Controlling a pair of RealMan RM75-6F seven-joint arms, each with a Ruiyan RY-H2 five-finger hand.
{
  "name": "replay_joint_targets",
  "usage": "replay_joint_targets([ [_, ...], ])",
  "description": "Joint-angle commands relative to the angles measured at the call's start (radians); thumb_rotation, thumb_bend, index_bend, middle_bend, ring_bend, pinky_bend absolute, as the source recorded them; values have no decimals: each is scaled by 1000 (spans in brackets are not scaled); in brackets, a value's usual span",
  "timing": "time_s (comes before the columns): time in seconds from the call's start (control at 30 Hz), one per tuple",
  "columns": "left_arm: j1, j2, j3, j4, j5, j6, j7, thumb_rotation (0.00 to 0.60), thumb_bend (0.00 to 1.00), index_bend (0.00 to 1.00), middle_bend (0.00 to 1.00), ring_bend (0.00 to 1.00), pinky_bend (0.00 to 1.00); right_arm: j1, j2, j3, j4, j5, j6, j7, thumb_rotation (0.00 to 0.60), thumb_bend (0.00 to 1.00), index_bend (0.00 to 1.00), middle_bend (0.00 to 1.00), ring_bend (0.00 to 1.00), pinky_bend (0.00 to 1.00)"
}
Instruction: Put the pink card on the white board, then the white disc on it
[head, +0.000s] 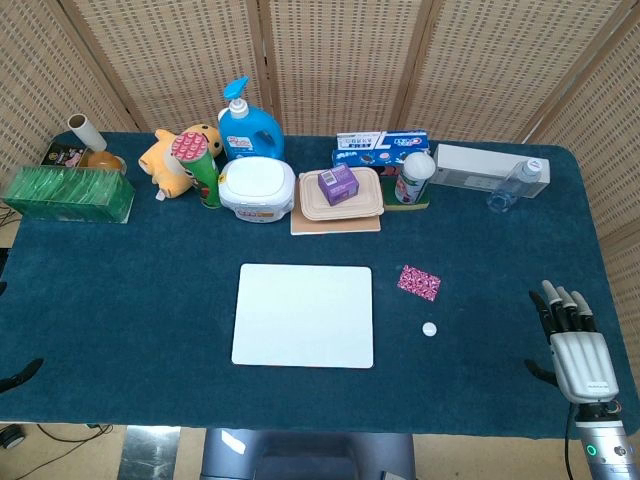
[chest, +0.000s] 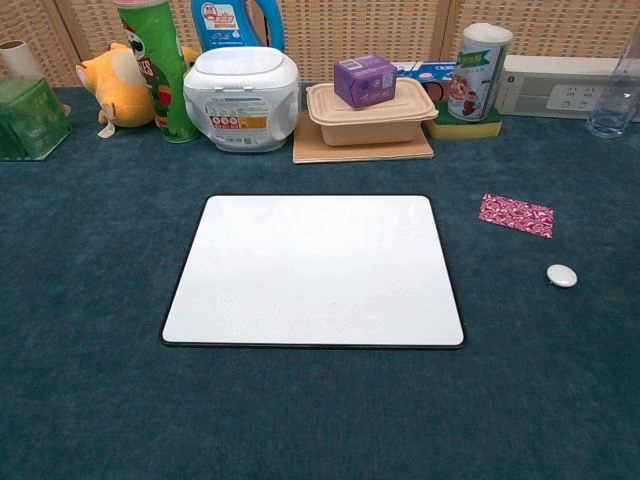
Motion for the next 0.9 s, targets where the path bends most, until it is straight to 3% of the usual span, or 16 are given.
replay_joint_targets([
  [0.03, 2, 0, 1, 0, 2, 3, 0, 600, 74, 0, 0, 0, 112, -3, 1, 4, -4, 0, -1, -2, 600, 0, 0, 0, 0, 0],
  [0.23, 5, 0, 0, 0, 12, 14, -6, 600, 74, 0, 0, 0, 112, 6, -20, 24, -17, -14, -2, 10, 600, 0, 0, 0, 0, 0],
  [0.4, 5, -1, -2, 3, 12, 15, -1, 600, 74, 0, 0, 0, 75, 71, -45, 65, -79, 15, -98, -3, 600, 1, 0, 0, 0, 0],
  [0.47, -1, -1, -7, 5, 7, 8, 19, 600, 74, 0, 0, 0, 21, 153, -76, 139, -133, 123, -222, -59, 600, 1, 0, 0, 0, 0],
  [0.6, -8, 3, -3, 2, 9, -10, 23, 600, 72, 0, 0, 0, 0, 208, -111, 186, -162, 226, -297, -139, 600, 0, 0, 0, 0, 0],
  [0.7, -12, 4, -3, -1, 6, -19, 23, 600, 72, 0, 0, 0, 0, 246, -153, 216, -162, 301, -335, -192, 600, 2, 12, 0, 0, 0],
  [0.9, -16, 7, -4, -5, -4, -29, 19, 600, 73, 0, 0, 0, 0, 348, -327, 311, -99, 547, -343, -384, 600, 16, 78, 0, 0, 0],
])
